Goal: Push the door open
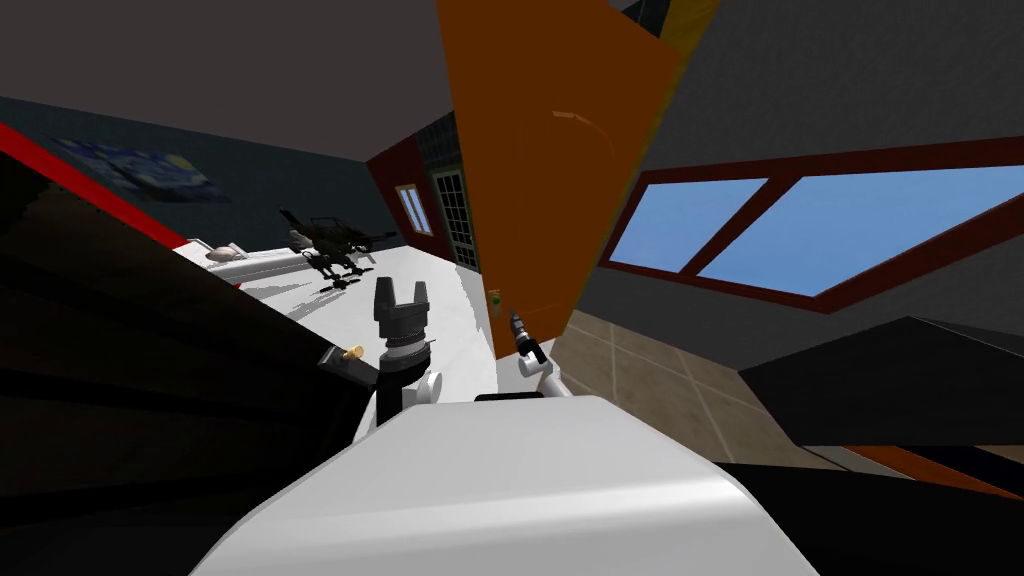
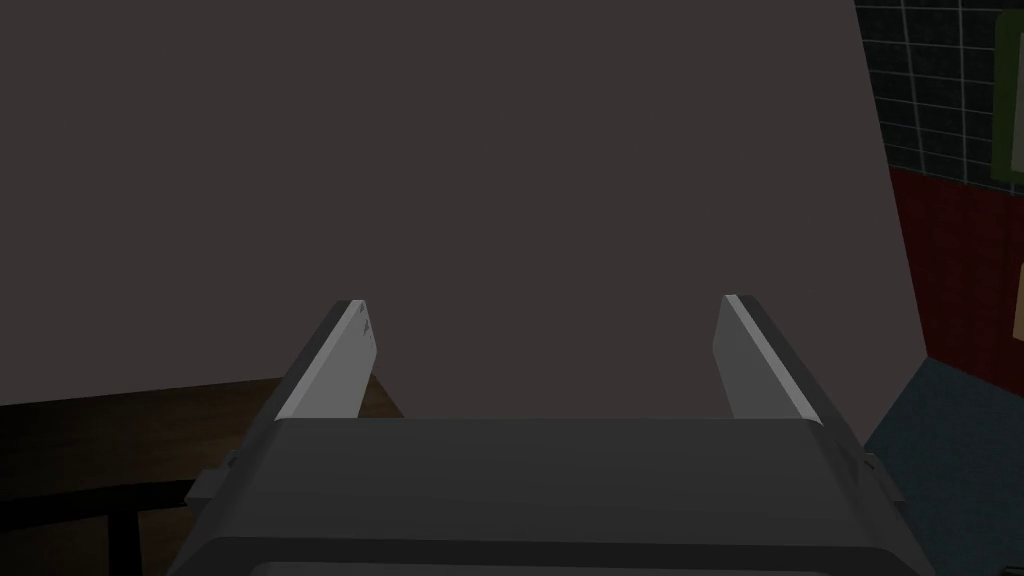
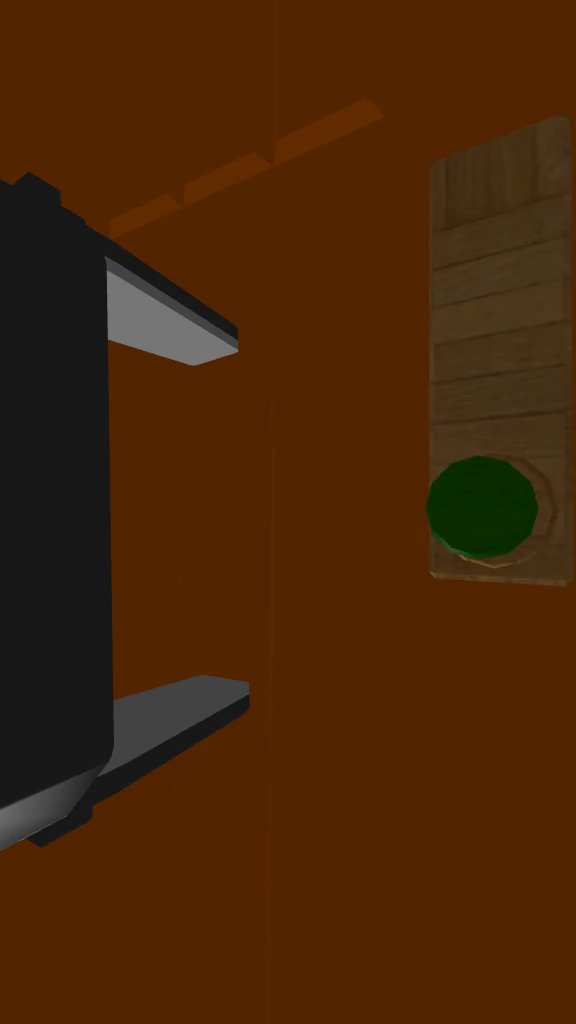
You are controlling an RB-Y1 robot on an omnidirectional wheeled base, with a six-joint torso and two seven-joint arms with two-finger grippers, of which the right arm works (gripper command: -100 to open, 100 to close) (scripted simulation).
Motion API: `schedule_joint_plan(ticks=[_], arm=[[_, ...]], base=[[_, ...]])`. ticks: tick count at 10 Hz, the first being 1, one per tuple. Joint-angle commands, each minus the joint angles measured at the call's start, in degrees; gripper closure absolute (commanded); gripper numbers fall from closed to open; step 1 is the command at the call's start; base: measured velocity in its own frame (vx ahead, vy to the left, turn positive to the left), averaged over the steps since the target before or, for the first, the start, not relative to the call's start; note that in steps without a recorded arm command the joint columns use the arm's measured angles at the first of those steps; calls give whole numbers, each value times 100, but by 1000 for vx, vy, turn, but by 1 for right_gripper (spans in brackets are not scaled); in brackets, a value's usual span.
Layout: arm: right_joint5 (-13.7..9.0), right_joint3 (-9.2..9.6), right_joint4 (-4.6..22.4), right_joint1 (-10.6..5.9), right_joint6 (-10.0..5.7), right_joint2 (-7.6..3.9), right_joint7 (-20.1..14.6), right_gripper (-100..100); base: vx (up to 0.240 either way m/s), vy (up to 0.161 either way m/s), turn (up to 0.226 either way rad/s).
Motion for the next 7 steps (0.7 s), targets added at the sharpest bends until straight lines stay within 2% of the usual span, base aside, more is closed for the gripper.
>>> schedule_joint_plan(ticks=[1, 2, 4, 6, 7], arm=[[1, -15, 59, -31, -45, -103, -23, -100], [4, -32, 77, -46, -51, -121, -25, -100], [10, -67, 113, -77, -63, -79, -29, -100], [16, -97, 145, -104, -74, 53, -33, -100], [19, -113, 163, -119, -80, 173, -35, -100]], base=[[206, 25, 17], [217, 65, 22], [199, 107, 21], [177, 109, 22], [137, 120, 24]])
